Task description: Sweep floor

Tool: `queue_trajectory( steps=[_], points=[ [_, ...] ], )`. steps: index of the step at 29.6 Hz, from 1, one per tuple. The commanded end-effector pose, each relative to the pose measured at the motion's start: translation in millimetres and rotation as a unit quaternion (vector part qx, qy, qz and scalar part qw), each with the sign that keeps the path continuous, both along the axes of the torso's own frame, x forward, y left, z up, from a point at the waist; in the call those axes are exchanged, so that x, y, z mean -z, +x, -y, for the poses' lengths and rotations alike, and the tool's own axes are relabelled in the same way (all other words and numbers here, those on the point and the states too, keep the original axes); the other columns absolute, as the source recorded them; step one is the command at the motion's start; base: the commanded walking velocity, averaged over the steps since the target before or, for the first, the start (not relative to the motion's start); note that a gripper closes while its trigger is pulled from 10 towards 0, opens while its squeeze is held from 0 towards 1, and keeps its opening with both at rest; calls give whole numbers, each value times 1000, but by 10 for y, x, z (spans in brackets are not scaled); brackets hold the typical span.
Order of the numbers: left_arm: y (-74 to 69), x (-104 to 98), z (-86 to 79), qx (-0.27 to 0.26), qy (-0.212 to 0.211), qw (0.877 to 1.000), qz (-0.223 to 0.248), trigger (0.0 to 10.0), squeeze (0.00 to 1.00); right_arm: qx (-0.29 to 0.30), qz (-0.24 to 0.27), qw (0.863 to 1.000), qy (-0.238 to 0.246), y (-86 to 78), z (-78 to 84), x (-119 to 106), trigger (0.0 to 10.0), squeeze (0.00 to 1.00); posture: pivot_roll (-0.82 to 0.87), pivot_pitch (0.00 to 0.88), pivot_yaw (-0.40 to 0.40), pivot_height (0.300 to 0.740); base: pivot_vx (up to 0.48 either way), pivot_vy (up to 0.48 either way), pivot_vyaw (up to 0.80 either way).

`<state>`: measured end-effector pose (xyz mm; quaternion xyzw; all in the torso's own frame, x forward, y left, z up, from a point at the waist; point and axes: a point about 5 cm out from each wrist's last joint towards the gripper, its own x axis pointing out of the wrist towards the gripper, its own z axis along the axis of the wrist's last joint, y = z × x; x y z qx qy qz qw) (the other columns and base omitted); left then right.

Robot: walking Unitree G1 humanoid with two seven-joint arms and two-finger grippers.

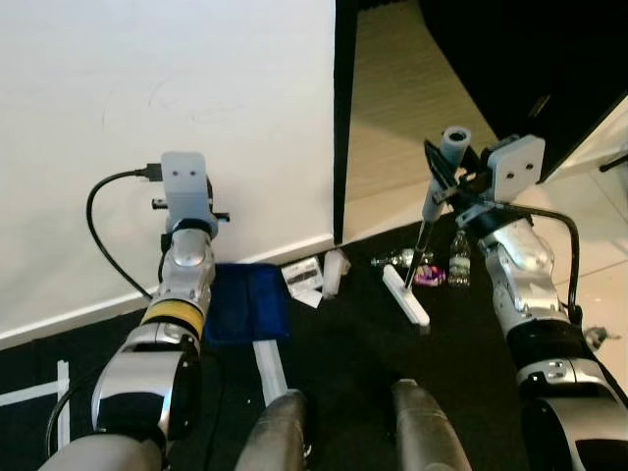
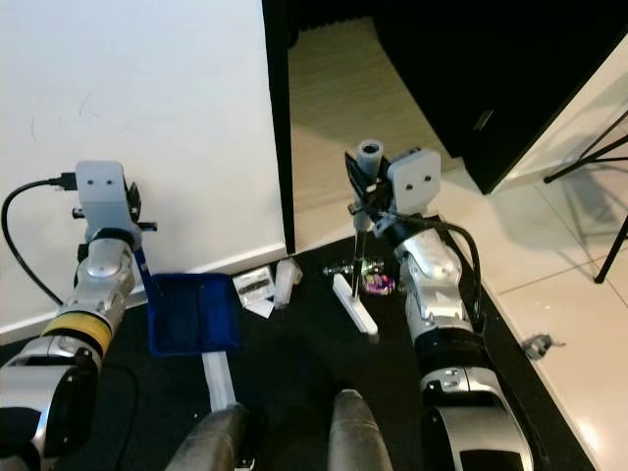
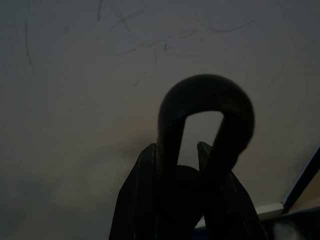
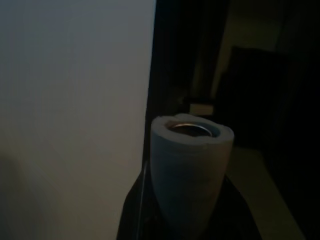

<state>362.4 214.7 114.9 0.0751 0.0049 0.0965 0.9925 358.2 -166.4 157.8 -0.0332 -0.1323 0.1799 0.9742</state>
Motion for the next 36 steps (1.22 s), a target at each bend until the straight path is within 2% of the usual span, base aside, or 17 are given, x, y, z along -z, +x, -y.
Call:
queue_trajectory(
  steps=[1, 7, 10, 13, 16, 17, 18, 21, 27, 33, 36],
  points=[
    [-75, 190, 46, 6, -38, 999, -33, 10000, 0, 10, 19, 1000, 14, 7, 3, -19, 10000, 0, 22, 265, 19, 740, 0, 0, 0],
    [-68, 140, 98, 19, -54, 998, -16, 10000, 0, 16, 12, 999, 33, 83, -86, -13, 10000, 0, 69, 262, 10, 740, 0, 0, 0],
    [-115, 149, 118, 26, -64, 998, -6, 10000, 0, 25, -20, 999, 15, 133, -166, 76, 10000, 0, 108, 258, 0, 740, 0, 0, 0],
    [-132, 157, 120, 27, -65, 997, -5, 10000, 0, 26, -27, 999, 9, 141, -184, 104, 10000, 0, 108, 258, 0, 740, 0, 0, 0],
    [-218, 210, 156, 36, -68, 997, -6, 10000, 0, 56, -103, 993, 3, 163, -211, 311, 10000, 0, 132, 257, -7, 740, 0, 0, 0],
    [-218, 210, 156, 36, -68, 997, -6, 10000, 0, 56, -103, 993, 3, 163, -211, 311, 10000, 0, 132, 257, -7, 740, 0, 0, 0],
    [-236, 216, 175, 38, -69, 997, -6, 10000, 0, 75, -130, 989, -18, 189, -217, 352, 10000, 0, 139, 256, -11, 740, 0, 0, 0],
    [-245, 217, 188, 39, -70, 997, -6, 10000, 0, 85, -131, 987, -29, 205, -217, 340, 10000, 0, 136, 248, -20, 740, 0, 0, 0],
    [-225, 181, 273, 46, -79, 996, -4, 10000, 0, 124, -96, 984, -81, 308, -218, 140, 10000, 0, 113, 230, -30, 740, 0, 0, 0],
    [-204, 152, 328, 52, -82, 995, -2, 10000, 0, 124, -111, 984, -65, 341, -224, 104, 10000, 0, 101, 222, -34, 740, 0, 0, 0],
    [-198, 143, 350, 54, -85, 995, -2, 10000, 0, 138, -116, 983, -40, 348, -218, 93, 10000, 0, 89, 218, -33, 740, 0, 0, 0]
  ],
)
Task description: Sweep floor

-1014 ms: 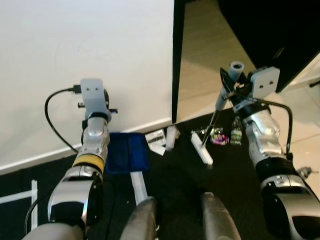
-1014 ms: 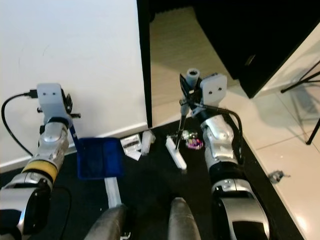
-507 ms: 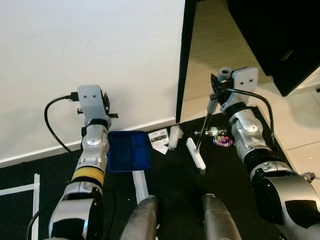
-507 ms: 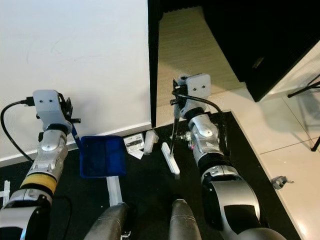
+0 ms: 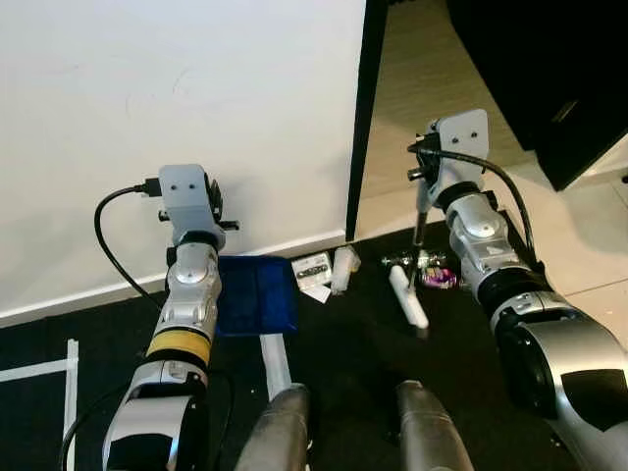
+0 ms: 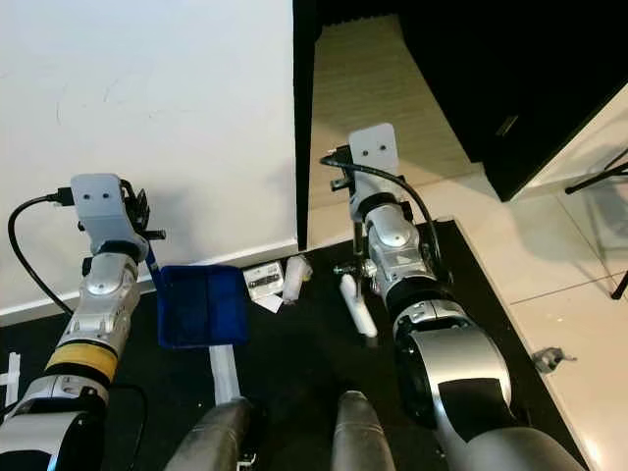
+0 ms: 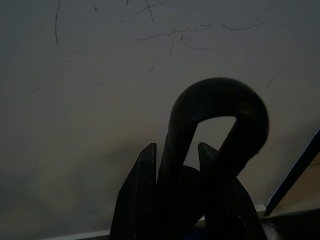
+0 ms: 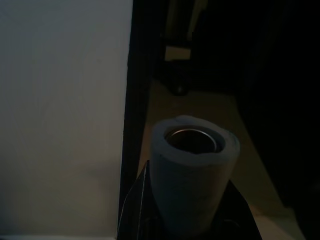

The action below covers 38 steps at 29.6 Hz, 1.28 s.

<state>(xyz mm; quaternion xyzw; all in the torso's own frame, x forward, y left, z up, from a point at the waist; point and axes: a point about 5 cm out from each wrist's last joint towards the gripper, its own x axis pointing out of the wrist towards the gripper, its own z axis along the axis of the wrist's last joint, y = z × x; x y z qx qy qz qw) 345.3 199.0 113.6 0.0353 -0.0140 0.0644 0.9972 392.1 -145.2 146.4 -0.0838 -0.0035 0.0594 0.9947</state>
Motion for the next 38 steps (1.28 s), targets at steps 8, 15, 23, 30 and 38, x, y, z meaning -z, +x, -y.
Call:
queue_trajectory(
  steps=[8, 15, 23, 30, 38],
  points=[
    [-13, 112, 244, 30, -53, 998, -26, 10000, 0, 54, 45, 997, 39, 24, -22, -153, 10000, 0, 61, 208, -23, 740, 0, 0, 0],
    [-26, 165, 202, 22, -59, 997, -49, 10000, 0, 40, 113, 988, 97, -16, -32, -303, 10000, 0, 47, 195, -20, 740, 0, 0, 0],
    [-41, 165, 155, 17, -58, 997, -53, 10000, 0, 53, 122, 985, 106, -90, -21, -218, 10000, 0, 45, 185, -21, 740, 0, 0, 0],
    [-31, 159, 181, 19, -59, 997, -52, 10000, 0, 51, 127, 987, 88, -121, 7, -188, 10000, 0, 34, 181, -17, 740, 61, 0, 0],
    [-24, 160, 185, 18, -59, 997, -54, 10000, 0, 49, 128, 987, 88, -132, 16, -184, 10000, 0, 31, 184, -18, 740, 460, 0, 0]
  ],
)
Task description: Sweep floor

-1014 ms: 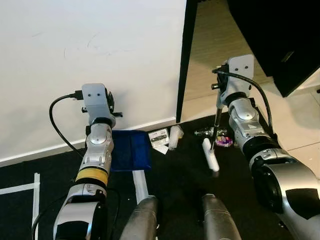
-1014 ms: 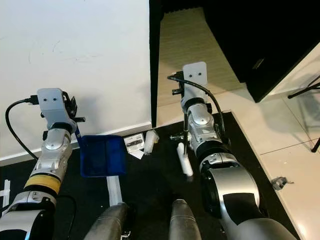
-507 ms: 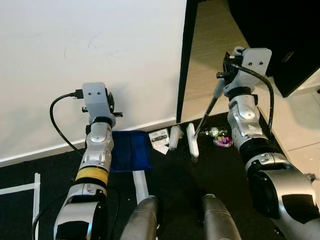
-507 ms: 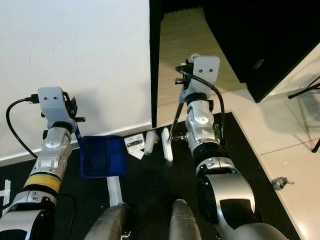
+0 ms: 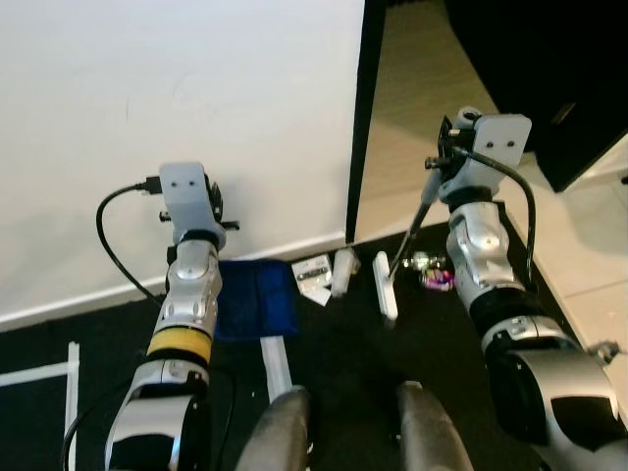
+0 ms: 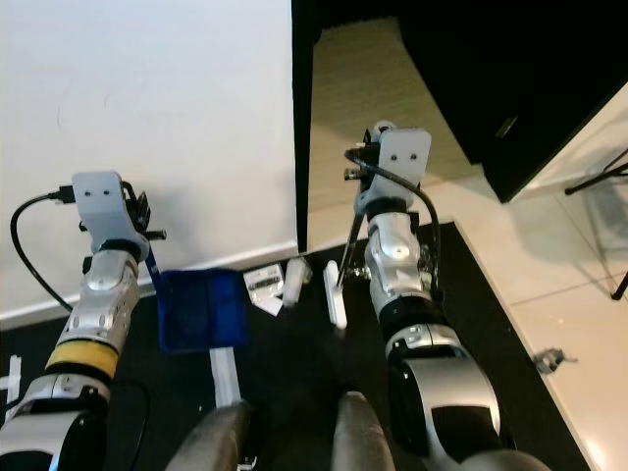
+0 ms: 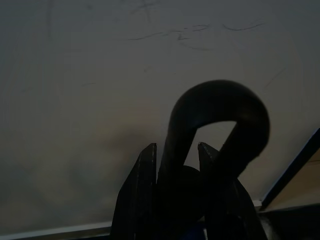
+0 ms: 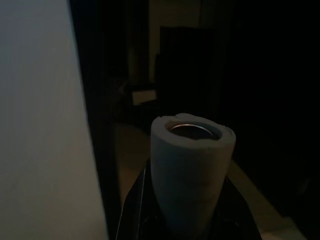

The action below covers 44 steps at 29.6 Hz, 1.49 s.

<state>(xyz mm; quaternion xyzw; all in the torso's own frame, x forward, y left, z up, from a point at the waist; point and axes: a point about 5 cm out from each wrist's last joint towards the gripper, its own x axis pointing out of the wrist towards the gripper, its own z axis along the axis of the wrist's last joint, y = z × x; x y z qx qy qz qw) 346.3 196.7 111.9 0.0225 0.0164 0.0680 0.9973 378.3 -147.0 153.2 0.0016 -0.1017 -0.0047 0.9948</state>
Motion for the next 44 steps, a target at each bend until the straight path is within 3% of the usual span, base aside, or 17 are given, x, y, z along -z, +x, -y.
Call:
queue_trajectory(
  steps=[1, 11, 25, 34, 44],
  points=[
    [-34, 146, 158, 20, -45, 998, -25, 10000, 0, -4, 31, 1000, -6, 4, -3, -114, 10000, 0, 31, 186, -18, 740, 480, 0, 0],
    [-36, 155, 137, 11, -42, 999, -29, 10000, 0, -10, 32, 999, -6, -3, -15, -112, 10000, 0, 32, 189, -19, 740, 408, 0, 0],
    [-45, 175, 94, 4, -30, 999, -33, 10000, 0, -36, 35, 999, -6, -18, -66, -110, 10000, 0, 33, 193, -18, 740, 0, 0, 0],
    [-51, 173, 94, 4, -32, 999, -30, 10000, 0, -69, 18, 997, -37, -68, -88, 5, 10000, 0, 31, 202, -14, 740, 0, 0, 0],
    [-145, 383, 153, 34, -16, 998, -51, 10000, 0, -76, -10, 996, -42, -122, -37, 160, 10000, 0, 22, 223, -12, 740, 0, 0, 0]
  ],
)
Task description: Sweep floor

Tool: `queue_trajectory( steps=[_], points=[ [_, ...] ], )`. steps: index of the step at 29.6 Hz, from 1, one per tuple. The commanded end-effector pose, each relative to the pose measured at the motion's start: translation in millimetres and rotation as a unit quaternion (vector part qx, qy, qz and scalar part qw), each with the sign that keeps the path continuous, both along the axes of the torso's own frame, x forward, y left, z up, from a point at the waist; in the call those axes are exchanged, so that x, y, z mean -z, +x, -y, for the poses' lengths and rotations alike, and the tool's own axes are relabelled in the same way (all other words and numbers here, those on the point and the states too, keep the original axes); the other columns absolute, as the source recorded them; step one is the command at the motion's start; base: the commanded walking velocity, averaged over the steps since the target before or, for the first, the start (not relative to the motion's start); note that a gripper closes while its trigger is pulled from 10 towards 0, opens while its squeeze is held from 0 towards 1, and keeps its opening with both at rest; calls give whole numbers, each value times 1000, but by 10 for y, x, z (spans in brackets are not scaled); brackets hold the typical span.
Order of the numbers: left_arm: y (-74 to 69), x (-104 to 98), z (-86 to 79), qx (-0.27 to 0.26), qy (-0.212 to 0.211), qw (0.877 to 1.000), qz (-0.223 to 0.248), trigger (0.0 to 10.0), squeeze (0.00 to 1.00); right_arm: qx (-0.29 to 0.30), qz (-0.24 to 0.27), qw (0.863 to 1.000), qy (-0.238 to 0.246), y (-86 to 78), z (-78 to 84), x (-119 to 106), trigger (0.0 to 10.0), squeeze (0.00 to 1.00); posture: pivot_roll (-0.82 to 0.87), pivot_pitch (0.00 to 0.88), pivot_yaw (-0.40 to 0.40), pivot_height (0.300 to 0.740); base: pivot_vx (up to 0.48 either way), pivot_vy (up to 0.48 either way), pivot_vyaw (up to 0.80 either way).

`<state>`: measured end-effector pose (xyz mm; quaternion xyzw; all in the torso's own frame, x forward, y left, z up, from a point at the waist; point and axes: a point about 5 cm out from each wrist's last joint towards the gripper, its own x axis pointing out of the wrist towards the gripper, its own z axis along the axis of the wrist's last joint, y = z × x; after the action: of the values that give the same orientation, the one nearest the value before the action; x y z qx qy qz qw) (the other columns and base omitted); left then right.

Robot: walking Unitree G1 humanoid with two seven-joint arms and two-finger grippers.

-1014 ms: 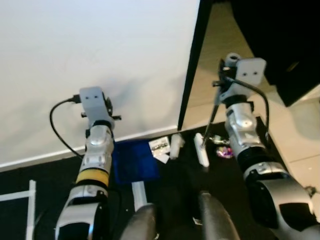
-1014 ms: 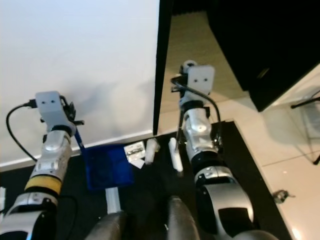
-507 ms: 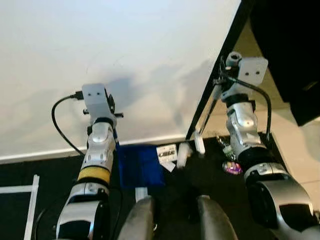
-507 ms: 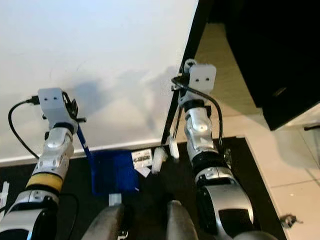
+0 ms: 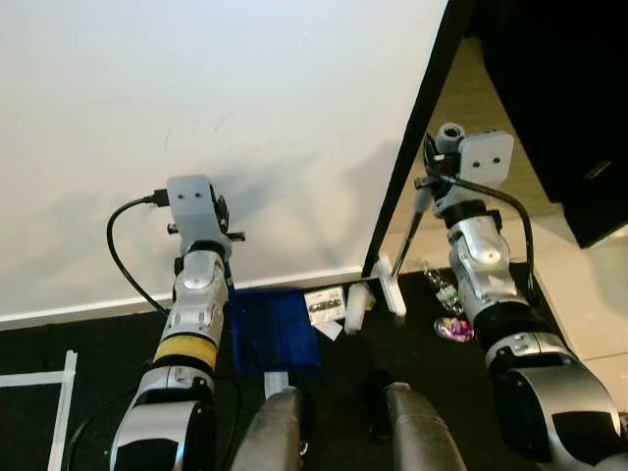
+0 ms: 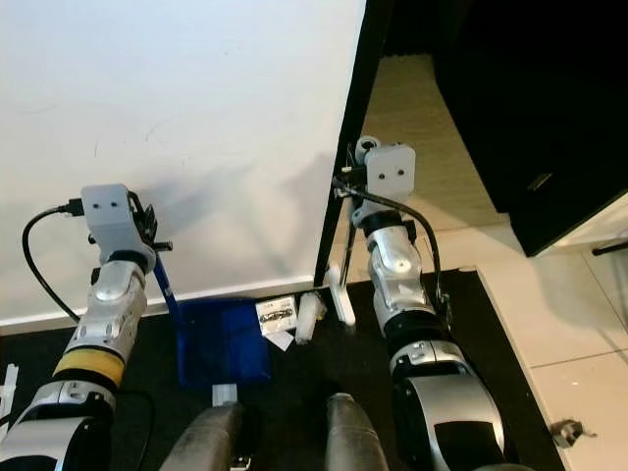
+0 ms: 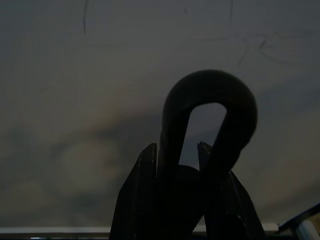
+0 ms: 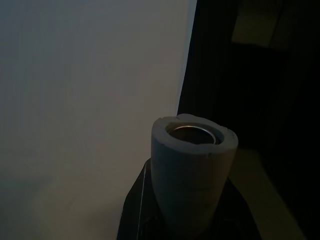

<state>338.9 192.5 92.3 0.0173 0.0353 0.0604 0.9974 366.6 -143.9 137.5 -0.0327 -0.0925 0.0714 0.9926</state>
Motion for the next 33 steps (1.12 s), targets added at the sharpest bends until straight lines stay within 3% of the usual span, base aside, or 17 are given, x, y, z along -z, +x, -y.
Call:
queue_trajectory(
  steps=[1, 8, 13, 24, 33],
  points=[
    [-72, 186, 111, 26, -10, 999, -33, 10000, 0, -4, -2, 1000, 0, -5, -6, 2, 10000, 0, 22, 223, -12, 740, 0, 0, 0],
    [-88, 233, 181, 46, -1, 998, -44, 10000, 0, -14, -37, 999, 22, -64, -16, 182, 10000, 0, 34, 256, -3, 740, 0, 0, 0],
    [-108, 197, 182, 56, -3, 998, -33, 10000, 0, -23, -30, 999, -36, -147, -55, 314, 10000, 0, 63, 280, 8, 740, 0, 0, 0],
    [-147, 155, 138, 57, -3, 998, -24, 10000, 0, -31, 14, 998, -53, -98, -171, 163, 10000, 0, 94, 307, 6, 740, 0, 0, 0],
    [-189, 104, 151, 62, -6, 998, -21, 10000, 0, -39, -13, 999, 34, -141, -331, 285, 10000, 0, 146, 346, 13, 740, 0, 0, 0]
  ],
)
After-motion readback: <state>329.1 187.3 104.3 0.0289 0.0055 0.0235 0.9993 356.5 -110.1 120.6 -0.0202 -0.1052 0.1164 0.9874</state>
